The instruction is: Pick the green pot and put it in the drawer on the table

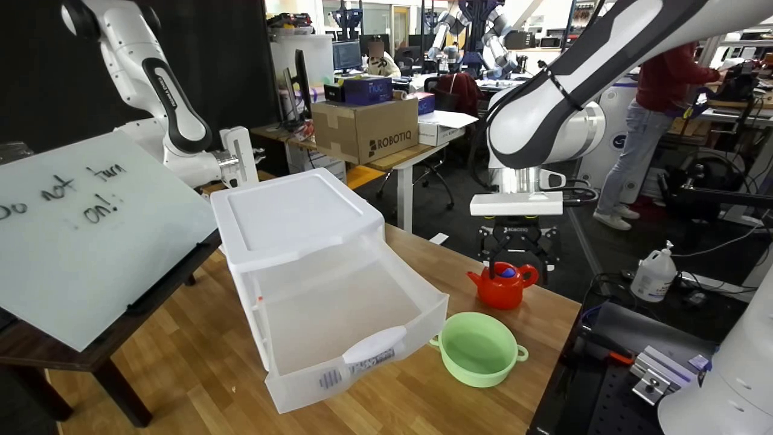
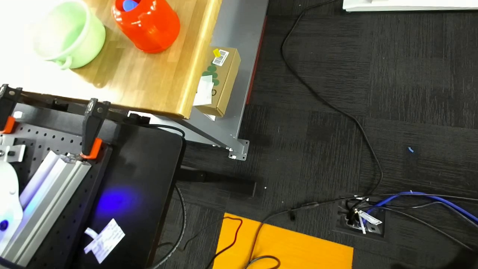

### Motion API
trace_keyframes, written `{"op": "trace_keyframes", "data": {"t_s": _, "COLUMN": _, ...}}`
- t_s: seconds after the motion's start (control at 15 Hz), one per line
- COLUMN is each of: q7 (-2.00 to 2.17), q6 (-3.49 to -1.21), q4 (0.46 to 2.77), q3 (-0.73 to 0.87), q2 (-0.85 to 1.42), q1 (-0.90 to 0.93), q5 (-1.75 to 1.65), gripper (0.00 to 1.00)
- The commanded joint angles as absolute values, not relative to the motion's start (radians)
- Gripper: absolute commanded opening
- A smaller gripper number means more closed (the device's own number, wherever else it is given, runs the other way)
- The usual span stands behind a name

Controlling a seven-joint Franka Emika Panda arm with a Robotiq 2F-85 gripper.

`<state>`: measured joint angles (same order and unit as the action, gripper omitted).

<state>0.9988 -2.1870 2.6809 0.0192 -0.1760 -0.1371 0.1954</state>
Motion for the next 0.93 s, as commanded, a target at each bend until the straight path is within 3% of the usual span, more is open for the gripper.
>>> {"op": "trace_keyframes", "data": {"t_s": 0.0, "q7": 0.933, "q6": -2.136, "q4": 2.621, "q3": 0.054, "q2": -0.078, "q1": -0.137, "q5": 0.19, "gripper": 1.0}}
{"op": "trace_keyframes", "data": {"t_s": 0.47, "q7": 0.875, "q6": -2.025, "q4": 2.488, "q3": 0.083, "q2": 0.089, "q1": -0.118, "q5": 0.2, "gripper": 1.0}}
{"op": "trace_keyframes", "data": {"t_s": 0.87, "q7": 0.891, "q6": -2.038, "q4": 2.483, "q3": 0.088, "q2": 0.095, "q1": -0.098, "q5": 0.196, "gripper": 1.0}}
